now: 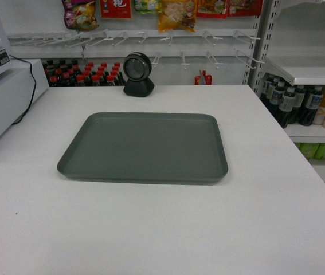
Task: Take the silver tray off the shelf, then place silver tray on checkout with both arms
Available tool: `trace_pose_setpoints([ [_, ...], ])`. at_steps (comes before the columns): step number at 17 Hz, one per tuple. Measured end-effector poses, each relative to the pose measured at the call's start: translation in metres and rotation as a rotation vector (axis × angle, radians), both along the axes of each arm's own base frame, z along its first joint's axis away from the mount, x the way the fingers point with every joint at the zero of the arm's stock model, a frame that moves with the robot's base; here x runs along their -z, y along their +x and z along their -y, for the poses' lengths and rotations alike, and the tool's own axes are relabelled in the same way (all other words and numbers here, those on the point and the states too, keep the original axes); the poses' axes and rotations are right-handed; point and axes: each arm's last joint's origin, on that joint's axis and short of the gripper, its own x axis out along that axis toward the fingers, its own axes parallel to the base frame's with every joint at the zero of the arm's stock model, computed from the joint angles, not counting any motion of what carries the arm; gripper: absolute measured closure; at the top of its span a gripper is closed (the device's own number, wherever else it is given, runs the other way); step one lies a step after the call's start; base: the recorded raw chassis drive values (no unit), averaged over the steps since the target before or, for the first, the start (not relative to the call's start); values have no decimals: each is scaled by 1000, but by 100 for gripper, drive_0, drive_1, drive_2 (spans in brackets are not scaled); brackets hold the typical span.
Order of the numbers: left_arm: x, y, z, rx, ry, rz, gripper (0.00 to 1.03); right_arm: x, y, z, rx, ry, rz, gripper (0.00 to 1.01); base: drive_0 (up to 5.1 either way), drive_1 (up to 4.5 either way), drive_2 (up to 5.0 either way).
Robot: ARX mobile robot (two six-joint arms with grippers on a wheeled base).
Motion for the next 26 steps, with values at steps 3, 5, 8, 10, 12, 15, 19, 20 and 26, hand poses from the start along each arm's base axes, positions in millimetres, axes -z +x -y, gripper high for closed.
trace_pose_setpoints([
  [3, -2, -16, 0, 0, 0, 12, 102, -13, -14, 0, 0, 0, 50, 99, 0, 0, 0],
  [5, -2, -25, 0, 0, 0, 9, 102, -8, -24, 0, 0, 0, 22, 99, 0, 0, 0],
  [8, -3, -36, 0, 0, 0, 13, 102, -13, -33, 0, 0, 0, 46, 99, 0, 0, 0],
  [10, -5, -42, 0, 0, 0, 17, 102, -15, -38, 0, 0, 0, 50, 99, 0, 0, 0],
  [12, -7, -47, 0, 0, 0, 26, 102, -17, -44, 0, 0, 0, 58, 99, 0, 0, 0],
  [15, -9, -55, 0, 0, 0, 32, 102, -18, -50, 0, 0, 0, 60, 99, 0, 0, 0],
  [19, -9, -59, 0, 0, 0, 35, 102, -18, -54, 0, 0, 0, 61, 99, 0, 0, 0],
  [20, -9, -60, 0, 0, 0, 34, 102, -18, -55, 0, 0, 0, 62, 99, 0, 0, 0],
  [26, -9, -65, 0, 0, 0, 34, 102, -18, -60, 0, 0, 0, 63, 99, 0, 0, 0],
])
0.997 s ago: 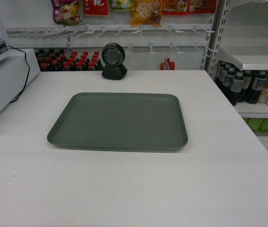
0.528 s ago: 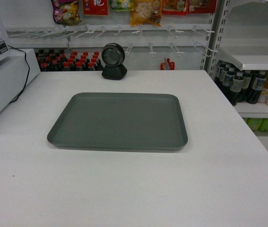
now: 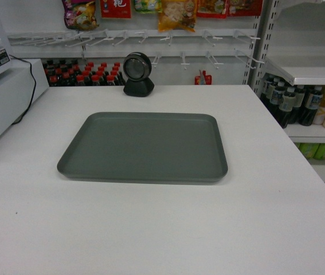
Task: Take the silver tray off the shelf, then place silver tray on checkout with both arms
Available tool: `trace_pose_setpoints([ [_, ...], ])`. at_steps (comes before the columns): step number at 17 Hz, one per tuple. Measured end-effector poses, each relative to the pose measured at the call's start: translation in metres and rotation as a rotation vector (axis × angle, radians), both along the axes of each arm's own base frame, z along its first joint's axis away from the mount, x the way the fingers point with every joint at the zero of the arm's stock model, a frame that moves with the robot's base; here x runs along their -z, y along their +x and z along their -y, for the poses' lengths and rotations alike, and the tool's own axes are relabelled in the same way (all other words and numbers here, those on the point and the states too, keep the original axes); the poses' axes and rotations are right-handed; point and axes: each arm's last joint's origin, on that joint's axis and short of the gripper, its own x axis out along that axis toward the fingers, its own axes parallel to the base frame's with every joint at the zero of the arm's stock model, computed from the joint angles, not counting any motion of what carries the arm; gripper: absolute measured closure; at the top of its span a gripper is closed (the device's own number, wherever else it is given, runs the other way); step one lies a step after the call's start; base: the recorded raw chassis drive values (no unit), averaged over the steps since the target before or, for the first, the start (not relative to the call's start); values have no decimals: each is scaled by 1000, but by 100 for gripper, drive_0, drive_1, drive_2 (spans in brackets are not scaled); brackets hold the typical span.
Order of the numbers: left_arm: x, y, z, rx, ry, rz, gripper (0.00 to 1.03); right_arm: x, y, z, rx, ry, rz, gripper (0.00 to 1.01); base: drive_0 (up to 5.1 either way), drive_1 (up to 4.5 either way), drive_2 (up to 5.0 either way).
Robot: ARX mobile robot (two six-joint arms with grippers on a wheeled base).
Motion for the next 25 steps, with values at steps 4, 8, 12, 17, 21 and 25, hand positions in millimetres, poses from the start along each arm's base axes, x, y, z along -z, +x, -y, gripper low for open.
trace_pose_setpoints([
  [4, 1, -5, 0, 0, 0, -1, 102, 7, -11, 0, -2, 0, -57, 99, 0, 0, 0],
  [8, 4, -15, 0, -1, 0, -13, 80, 4, -14, 0, -1, 0, -11, 75, 0, 0, 0],
  [12, 4, -15, 0, 0, 0, -14, 29, 4, -14, 0, -1, 0, -11, 23, 0, 0, 0],
  [17, 4, -15, 0, -1, 1, -14, 5, 4, -14, 0, -1, 0, -11, 3, 0, 0, 0],
  [21, 4, -15, 0, -1, 1, -14, 5, 4, -14, 0, -1, 0, -11, 3, 0, 0, 0],
  [25, 4, -15, 0, -1, 1, -14, 5, 4, -14, 0, -1, 0, -11, 3, 0, 0, 0],
])
